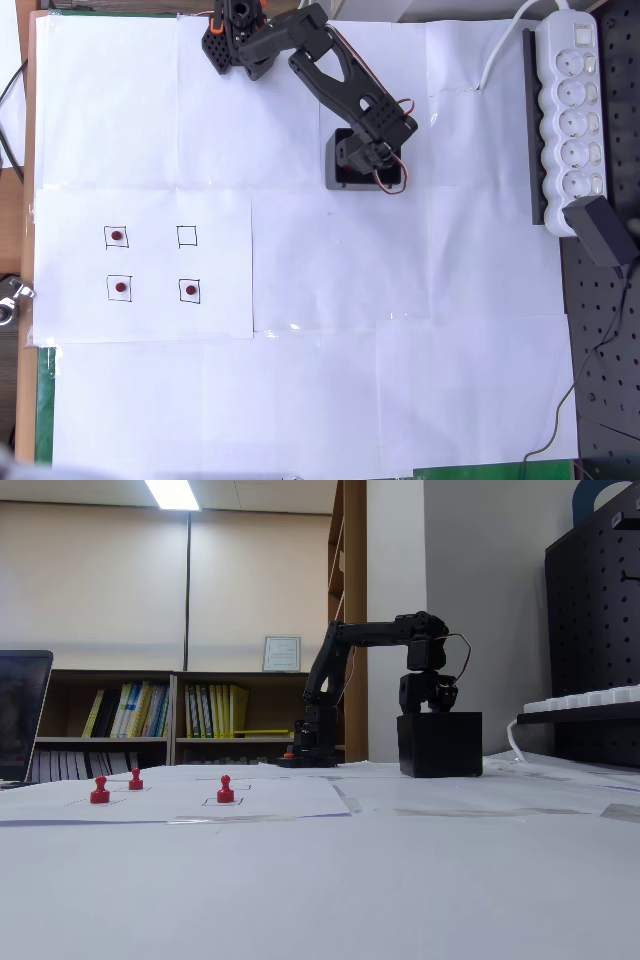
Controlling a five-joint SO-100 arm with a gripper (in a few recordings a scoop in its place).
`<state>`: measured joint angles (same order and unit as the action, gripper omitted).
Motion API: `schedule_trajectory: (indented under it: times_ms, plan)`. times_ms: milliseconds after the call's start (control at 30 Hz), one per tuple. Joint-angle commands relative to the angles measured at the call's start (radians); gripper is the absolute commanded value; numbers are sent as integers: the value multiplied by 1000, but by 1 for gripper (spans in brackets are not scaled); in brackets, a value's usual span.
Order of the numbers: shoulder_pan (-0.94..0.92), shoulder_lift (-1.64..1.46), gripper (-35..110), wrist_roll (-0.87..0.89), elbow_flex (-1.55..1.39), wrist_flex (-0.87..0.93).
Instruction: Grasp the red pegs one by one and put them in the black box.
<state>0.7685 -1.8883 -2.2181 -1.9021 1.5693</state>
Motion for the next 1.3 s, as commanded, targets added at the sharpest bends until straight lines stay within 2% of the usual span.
schedule_trajectory:
  times_ms: [0, 133, 233, 300, 400, 533, 633, 733, 867, 1067, 1267]
  plan:
    - [38, 23, 19, -12, -172, 67]
    - [49, 107, 21, -17, -411, 206]
    - [9, 258, 21, 0, -453, 232]
    - [-75, 405, 21, 66, -356, 230]
    - [-264, 626, 21, 219, -40, 152]
    - [-669, 948, 17, 466, 574, -242]
    - [-876, 1014, 17, 637, 842, -489]
    - [-1002, 971, 19, 750, 1032, -765]
    - [-1081, 735, 18, 784, 1083, -1106]
    - [-1083, 453, 19, 698, 1058, -1536]
    - [-1078, 207, 19, 678, 951, -1776]
